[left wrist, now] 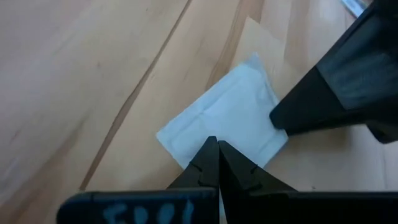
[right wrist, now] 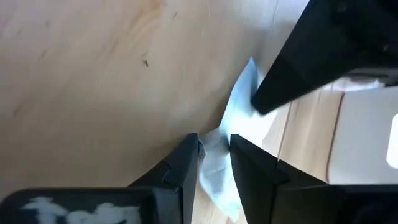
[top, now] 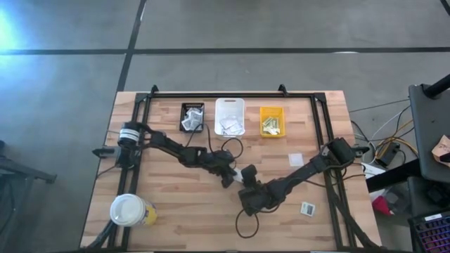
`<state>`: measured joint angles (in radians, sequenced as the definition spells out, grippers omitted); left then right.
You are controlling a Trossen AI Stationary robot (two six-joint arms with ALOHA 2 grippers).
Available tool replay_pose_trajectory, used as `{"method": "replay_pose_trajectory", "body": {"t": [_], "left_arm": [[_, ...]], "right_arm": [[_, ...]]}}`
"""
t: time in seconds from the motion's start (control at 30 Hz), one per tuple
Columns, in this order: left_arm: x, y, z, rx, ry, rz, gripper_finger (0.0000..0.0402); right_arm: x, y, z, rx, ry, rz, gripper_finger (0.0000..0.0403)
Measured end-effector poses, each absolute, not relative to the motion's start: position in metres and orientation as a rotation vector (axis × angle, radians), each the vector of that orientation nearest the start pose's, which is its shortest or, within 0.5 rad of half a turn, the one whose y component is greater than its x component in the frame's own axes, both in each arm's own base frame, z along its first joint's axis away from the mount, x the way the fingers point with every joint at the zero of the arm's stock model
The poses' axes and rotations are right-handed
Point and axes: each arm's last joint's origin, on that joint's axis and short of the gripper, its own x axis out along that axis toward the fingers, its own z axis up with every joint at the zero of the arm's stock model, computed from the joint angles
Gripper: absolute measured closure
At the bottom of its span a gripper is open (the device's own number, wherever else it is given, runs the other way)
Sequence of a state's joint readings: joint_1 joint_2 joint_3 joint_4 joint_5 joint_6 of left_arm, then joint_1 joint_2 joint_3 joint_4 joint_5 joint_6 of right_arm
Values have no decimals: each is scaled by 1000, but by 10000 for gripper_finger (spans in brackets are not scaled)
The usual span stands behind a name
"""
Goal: Pick & Place First Aid Supplies
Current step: Put the blue bandage into the white bin
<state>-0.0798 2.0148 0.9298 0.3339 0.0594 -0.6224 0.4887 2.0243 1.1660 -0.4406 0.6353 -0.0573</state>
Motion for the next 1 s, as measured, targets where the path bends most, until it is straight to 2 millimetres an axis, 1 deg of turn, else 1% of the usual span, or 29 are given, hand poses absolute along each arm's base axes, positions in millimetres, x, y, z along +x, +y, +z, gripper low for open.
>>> {"method": "replay_pose_trajectory", "body": {"t": [0.13, 0.23, 0.4, 0.73, 1.0], "left_arm": [[366, -28, 83, -582, 825, 131, 401], [366, -28, 83, -582, 829, 133, 401], [366, -28, 83, -586, 829, 135, 401], [366, -28, 83, -600, 827, 146, 401], [366, -28, 83, -621, 820, 156, 401]], "right_arm": [[329, 158, 110, -703, 1137, -120, 307], [328, 158, 110, -681, 1145, -132, 304], [325, 156, 106, -683, 1143, -140, 304], [328, 158, 94, -676, 1113, -143, 310], [331, 159, 94, -652, 1093, -112, 338]]}}
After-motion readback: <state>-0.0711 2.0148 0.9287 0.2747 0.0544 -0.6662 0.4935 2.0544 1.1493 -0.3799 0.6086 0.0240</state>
